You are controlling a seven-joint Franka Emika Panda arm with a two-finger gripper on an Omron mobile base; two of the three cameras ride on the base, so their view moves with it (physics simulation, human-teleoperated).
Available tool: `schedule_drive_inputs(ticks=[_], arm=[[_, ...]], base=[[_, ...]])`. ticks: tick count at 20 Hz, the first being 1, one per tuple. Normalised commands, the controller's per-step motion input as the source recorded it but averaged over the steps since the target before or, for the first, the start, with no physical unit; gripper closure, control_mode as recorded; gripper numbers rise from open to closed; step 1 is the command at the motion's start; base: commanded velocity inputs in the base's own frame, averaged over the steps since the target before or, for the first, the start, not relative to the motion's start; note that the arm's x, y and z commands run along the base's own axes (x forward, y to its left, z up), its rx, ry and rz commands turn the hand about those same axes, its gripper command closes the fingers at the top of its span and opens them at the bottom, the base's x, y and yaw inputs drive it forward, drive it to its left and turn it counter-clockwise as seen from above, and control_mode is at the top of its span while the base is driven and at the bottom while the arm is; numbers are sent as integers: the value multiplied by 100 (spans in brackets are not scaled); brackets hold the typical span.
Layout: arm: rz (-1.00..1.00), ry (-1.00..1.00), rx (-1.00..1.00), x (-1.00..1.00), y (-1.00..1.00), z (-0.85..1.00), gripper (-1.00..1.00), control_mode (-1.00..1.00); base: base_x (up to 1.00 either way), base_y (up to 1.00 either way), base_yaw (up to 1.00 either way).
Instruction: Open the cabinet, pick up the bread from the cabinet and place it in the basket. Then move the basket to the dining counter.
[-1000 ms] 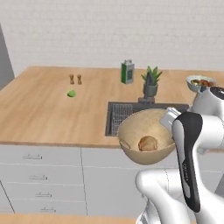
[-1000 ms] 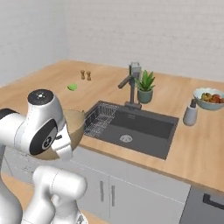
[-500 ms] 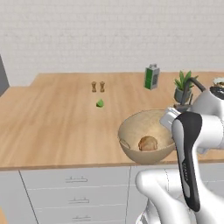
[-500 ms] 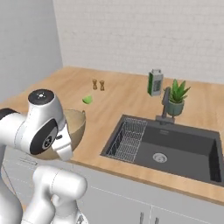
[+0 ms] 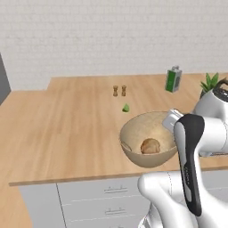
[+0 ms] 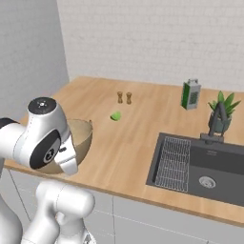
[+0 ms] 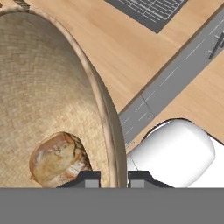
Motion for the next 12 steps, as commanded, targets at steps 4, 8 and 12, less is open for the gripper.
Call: schedule_drive_inputs(ticks=[4, 8, 12], arm=[[0, 0, 0, 0, 0, 0, 100, 100], [0, 0, 0, 0, 0, 0, 100, 100], [0, 0, 0, 0, 0, 0, 100, 100]], base=[[51, 21, -5], [2, 8, -1], [5, 2, 0]])
